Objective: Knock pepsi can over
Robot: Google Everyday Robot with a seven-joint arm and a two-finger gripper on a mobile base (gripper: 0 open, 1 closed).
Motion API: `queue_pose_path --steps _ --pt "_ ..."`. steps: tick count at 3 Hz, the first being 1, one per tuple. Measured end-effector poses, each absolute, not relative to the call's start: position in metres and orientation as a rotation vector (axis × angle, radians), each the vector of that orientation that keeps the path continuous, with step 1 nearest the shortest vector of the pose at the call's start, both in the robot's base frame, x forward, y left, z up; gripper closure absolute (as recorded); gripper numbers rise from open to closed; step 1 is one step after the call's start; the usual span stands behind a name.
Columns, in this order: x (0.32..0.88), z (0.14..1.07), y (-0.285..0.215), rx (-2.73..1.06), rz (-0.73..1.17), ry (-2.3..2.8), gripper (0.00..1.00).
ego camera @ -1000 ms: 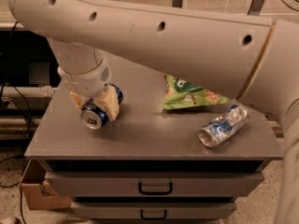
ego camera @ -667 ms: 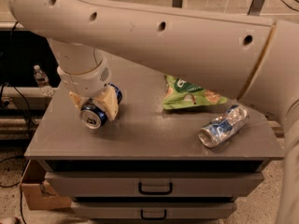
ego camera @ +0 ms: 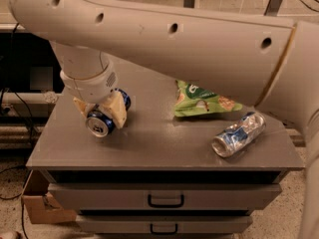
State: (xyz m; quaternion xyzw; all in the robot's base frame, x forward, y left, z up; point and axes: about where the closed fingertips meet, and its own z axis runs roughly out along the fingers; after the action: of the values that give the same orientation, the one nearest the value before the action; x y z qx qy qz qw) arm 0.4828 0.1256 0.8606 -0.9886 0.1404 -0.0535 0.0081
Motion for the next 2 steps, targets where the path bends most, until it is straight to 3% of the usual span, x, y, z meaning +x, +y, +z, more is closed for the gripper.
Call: queue_pose_path --steps 1,2 --pt "0.4834 0.8608 0.1266 -3.083 -0.173 0.438 0.13" --pt "0.4839 0.861 0.1274 -3.077 -0.178 0.438 0.0"
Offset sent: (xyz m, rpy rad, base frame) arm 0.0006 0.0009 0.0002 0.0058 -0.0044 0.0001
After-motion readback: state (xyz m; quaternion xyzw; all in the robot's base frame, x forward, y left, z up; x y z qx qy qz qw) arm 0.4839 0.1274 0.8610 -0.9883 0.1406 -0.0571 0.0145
